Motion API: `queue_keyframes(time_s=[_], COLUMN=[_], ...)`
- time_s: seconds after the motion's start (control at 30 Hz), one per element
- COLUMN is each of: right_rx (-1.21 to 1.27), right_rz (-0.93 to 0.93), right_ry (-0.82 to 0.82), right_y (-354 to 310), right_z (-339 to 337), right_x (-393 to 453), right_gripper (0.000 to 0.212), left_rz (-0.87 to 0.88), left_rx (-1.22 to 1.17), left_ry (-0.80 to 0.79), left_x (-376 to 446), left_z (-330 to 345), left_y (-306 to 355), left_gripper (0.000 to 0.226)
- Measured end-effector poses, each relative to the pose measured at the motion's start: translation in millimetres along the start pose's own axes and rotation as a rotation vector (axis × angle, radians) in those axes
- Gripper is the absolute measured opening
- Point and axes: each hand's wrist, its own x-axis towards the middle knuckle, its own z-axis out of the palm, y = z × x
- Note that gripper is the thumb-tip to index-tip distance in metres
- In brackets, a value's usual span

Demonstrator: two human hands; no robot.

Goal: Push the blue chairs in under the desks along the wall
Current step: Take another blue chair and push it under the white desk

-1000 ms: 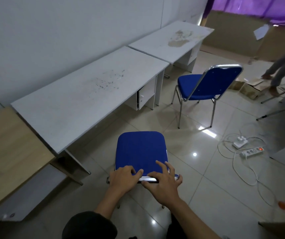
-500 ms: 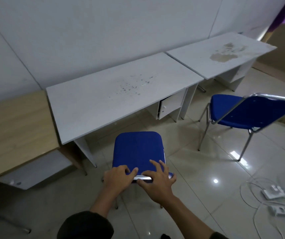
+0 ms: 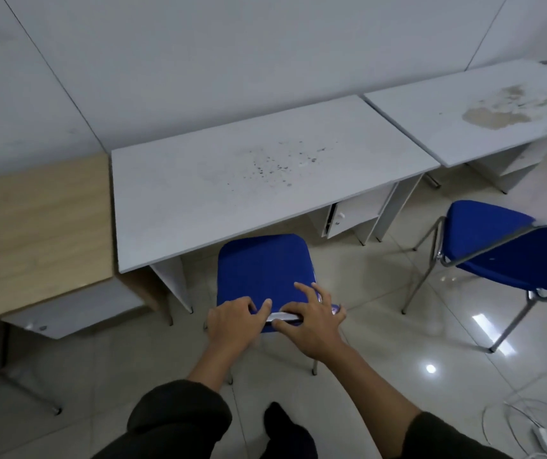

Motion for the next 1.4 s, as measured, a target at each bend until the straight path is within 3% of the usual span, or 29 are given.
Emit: queue_keyframes(time_s=[0.63, 0.8, 1.4], right_rx=[-0.025, -0.047, -0.026], right_rz=[-0.121, -0.157, -0.238], right_ry=[-0.063, -0.105, -0.133], right_y=[19.5, 14.6, -5.9], right_z=[-41.6, -54.1, -63.5], right_x=[144.3, 184.7, 290.7], right_gripper=[0.049, 0.058, 0.052], left_rz=[-0.172, -0.205, -0.276], left_rx=[-0.050, -0.048, -0.086], left_ry=[0.086, 0.079, 0.122], left_x=[116.9, 151.6, 244.8], left_z=[3.8, -1.7, -16.9], left_y=[38.9, 42.2, 37.4], left_gripper=[0.052, 0.050, 0.040])
